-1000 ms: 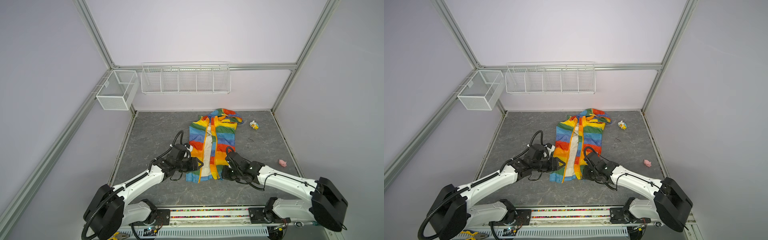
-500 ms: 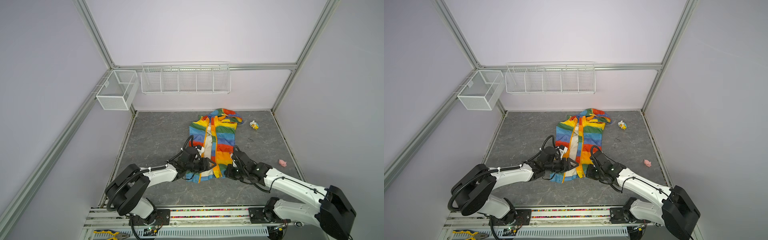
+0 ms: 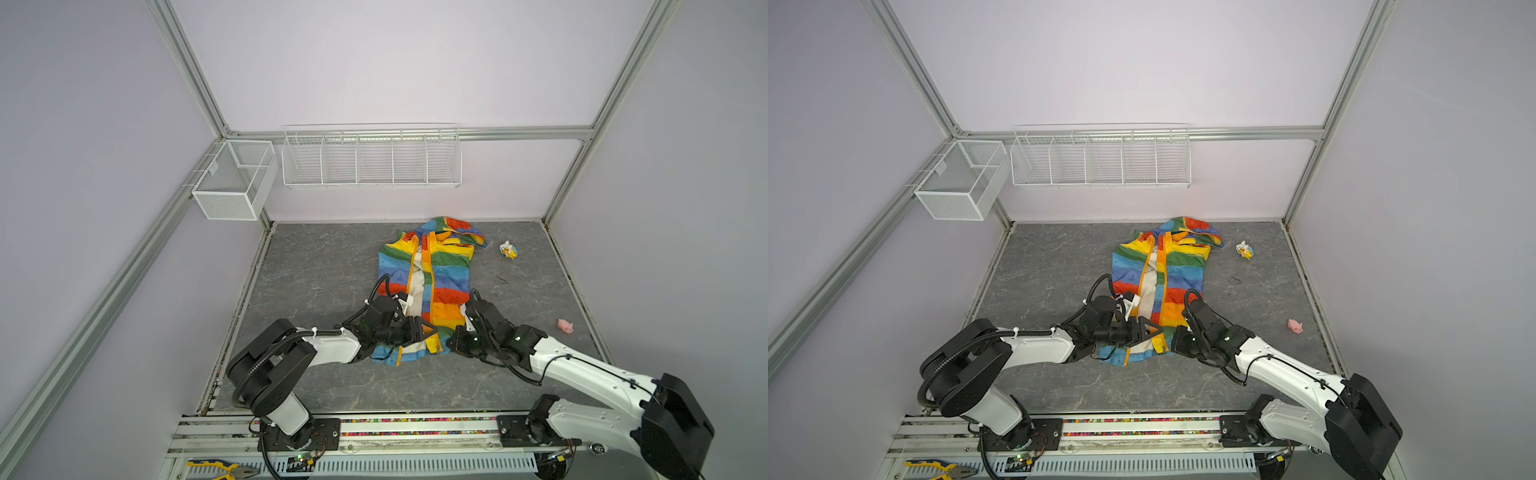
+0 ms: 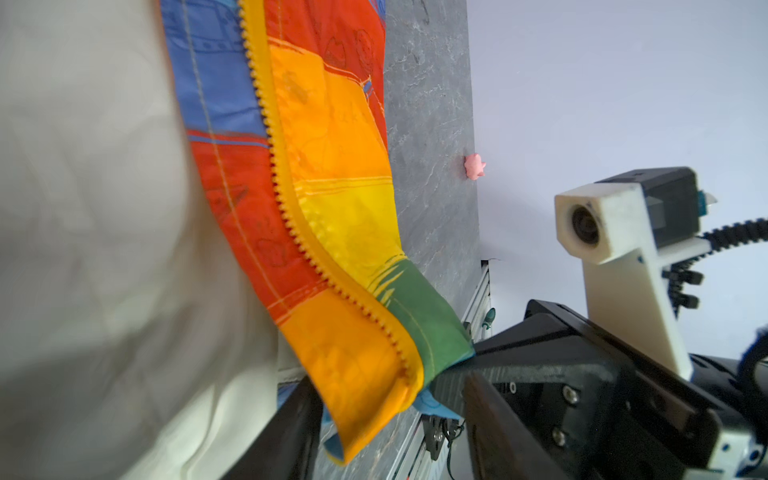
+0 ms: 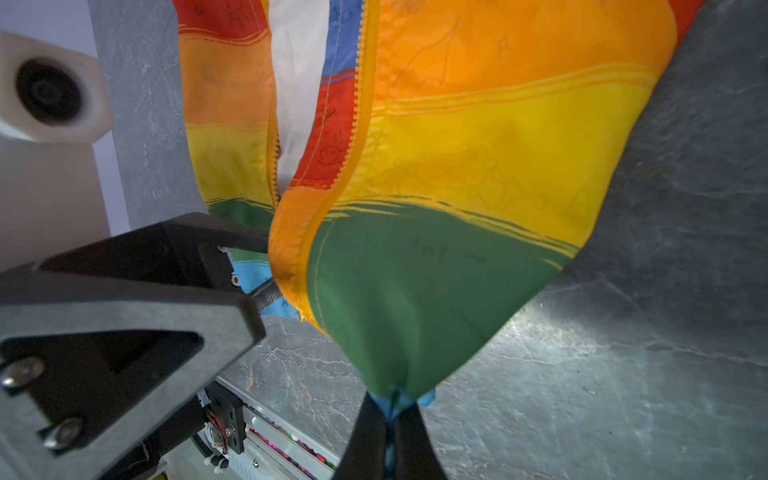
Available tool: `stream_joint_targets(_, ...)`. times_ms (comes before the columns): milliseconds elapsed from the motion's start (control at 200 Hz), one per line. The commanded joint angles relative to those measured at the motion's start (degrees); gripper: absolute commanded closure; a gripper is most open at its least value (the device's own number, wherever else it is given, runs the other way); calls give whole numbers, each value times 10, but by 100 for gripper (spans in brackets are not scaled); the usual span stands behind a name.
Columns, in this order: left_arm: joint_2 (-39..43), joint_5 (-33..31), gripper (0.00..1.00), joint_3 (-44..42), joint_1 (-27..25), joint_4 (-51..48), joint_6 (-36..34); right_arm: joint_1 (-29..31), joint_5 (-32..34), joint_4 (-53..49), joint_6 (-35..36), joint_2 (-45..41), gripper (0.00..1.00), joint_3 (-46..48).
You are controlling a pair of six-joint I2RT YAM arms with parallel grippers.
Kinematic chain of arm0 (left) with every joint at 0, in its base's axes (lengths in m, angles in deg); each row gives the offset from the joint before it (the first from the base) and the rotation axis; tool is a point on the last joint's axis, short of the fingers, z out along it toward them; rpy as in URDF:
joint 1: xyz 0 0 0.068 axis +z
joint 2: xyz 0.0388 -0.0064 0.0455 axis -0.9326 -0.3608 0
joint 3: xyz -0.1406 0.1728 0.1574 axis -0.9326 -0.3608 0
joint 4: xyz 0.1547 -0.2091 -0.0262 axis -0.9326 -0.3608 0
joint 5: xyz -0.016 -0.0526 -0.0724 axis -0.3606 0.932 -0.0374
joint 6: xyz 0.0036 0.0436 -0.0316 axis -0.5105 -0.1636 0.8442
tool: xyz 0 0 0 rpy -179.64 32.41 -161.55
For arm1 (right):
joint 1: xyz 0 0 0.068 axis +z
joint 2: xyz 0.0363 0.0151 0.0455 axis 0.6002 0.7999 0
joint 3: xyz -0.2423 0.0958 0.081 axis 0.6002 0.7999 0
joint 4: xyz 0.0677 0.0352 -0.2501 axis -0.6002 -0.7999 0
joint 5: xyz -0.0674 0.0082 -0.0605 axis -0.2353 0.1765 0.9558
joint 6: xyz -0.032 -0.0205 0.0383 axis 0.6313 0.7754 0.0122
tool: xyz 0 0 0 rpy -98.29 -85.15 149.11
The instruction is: Zip up the jacket
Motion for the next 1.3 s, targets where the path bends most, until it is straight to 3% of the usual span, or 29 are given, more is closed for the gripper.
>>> stream_joint_targets(0,-18,22,46,-1,-7,62,19,-5,-11,19,-13,-2,93,11)
stream_joint_targets(305,-42,30,58,-8,-7,115,40,-9,-22,31,-16,-3,92,15)
stream_joint_targets(485,-36,35,83,2,-8,102,35,-11,-24,31,-15,-6,92,18)
stream_joint_targets(690,-1,29,100,26,-8,17,1,-19,-15,12,-12,-22,82,20)
stream_joint_targets(815,22,22,100,42,-8,-39,-22,-23,-11,-3,-8,-33,56,18)
stream_joint_targets(885,28,22,100,51,-8,-55,-28,-23,-14,-4,-9,-40,47,18)
stream_joint_targets(1110,35,17,100,84,-8,-111,-50,-11,-15,-33,-5,-71,48,-6)
stream_joint_targets(1295,39,13,100,96,-7,-131,-56,-9,-9,-48,-1,-83,35,-26)
